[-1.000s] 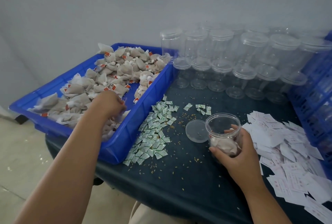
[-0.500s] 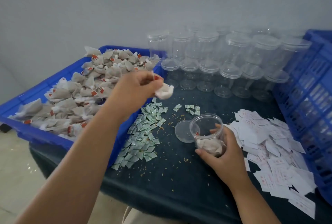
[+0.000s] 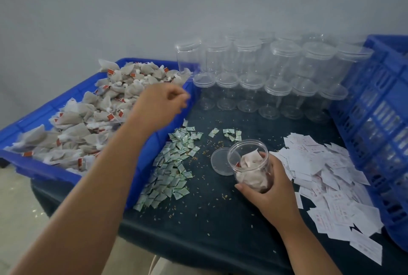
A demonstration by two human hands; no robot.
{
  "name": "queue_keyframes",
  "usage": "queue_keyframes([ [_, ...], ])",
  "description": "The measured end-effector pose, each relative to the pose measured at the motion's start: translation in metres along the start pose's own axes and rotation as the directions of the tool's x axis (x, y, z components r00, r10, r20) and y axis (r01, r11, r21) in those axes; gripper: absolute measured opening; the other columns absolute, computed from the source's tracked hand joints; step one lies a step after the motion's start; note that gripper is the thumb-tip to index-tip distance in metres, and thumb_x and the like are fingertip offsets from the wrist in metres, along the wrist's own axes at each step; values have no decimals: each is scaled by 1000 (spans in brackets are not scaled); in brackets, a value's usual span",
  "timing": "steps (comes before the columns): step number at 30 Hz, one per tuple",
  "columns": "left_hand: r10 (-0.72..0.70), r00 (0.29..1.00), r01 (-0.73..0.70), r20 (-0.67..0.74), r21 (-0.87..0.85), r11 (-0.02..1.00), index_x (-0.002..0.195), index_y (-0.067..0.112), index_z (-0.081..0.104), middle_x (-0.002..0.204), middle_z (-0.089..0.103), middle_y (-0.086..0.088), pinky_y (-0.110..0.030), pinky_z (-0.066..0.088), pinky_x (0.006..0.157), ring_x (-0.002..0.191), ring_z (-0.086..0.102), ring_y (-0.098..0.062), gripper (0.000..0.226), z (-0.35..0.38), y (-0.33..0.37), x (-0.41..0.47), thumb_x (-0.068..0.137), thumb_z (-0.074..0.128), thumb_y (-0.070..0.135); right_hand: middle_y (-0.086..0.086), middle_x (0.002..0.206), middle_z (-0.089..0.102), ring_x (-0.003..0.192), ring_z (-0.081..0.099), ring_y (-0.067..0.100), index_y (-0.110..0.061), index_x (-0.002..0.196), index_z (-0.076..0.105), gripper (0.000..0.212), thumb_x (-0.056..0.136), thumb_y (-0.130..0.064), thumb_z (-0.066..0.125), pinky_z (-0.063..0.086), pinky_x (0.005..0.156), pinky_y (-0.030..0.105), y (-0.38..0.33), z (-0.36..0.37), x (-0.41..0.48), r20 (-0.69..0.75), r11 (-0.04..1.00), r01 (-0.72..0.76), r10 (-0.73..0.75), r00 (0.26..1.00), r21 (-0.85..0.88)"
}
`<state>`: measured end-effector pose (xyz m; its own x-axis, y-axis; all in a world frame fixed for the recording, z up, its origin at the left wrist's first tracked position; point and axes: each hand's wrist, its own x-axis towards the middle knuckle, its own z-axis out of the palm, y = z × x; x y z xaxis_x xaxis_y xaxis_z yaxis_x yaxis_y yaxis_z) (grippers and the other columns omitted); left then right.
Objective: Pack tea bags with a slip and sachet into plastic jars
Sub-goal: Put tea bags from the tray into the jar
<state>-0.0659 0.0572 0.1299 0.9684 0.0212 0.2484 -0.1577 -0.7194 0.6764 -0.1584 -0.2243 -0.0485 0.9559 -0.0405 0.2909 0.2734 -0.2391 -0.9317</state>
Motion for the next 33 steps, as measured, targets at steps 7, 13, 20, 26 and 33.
queue_keyframes([
  [7,-490,824,152,285,722,675,116,7,70,110,71,-13,-33,54,74,87,65,-26,25,-13,-99,17,101,50,6,-25,134,67,120,67,-3,-53,135,54,87,58,-61,95,56,88,16,1,-1,0,6,1000,6,-6,1000,-24],
  [13,-523,814,231,252,685,691,95,2,65,113,70,-18,-33,45,78,97,66,-32,16,-8,-108,15,101,51,6,-23,136,67,121,67,-3,-56,136,53,87,59,-62,94,54,94,28,5,0,1,-5,1000,8,-8,1000,-23],
  [20,-492,868,397,70,499,771,66,4,57,65,61,-11,-35,43,52,61,57,-23,40,-16,-116,21,102,61,22,-27,131,68,118,68,-4,-65,127,54,80,61,-56,97,57,89,16,2,1,1,-19,1000,5,-6,1000,-16],
  [26,-447,894,446,-31,-53,894,53,13,70,60,72,-2,-38,60,78,70,69,-24,24,-21,-112,20,77,69,13,-27,127,70,115,69,-3,-65,123,55,75,63,-45,96,53,92,24,0,1,0,-21,1000,14,-14,1000,-11],
  [33,-225,963,208,-149,-123,970,108,32,73,87,70,9,-27,51,71,81,65,-4,29,-26,-81,16,84,82,46,-19,130,71,118,70,3,-51,131,57,79,62,-52,94,55,96,29,1,1,2,-16,1000,-15,16,1000,3],
])
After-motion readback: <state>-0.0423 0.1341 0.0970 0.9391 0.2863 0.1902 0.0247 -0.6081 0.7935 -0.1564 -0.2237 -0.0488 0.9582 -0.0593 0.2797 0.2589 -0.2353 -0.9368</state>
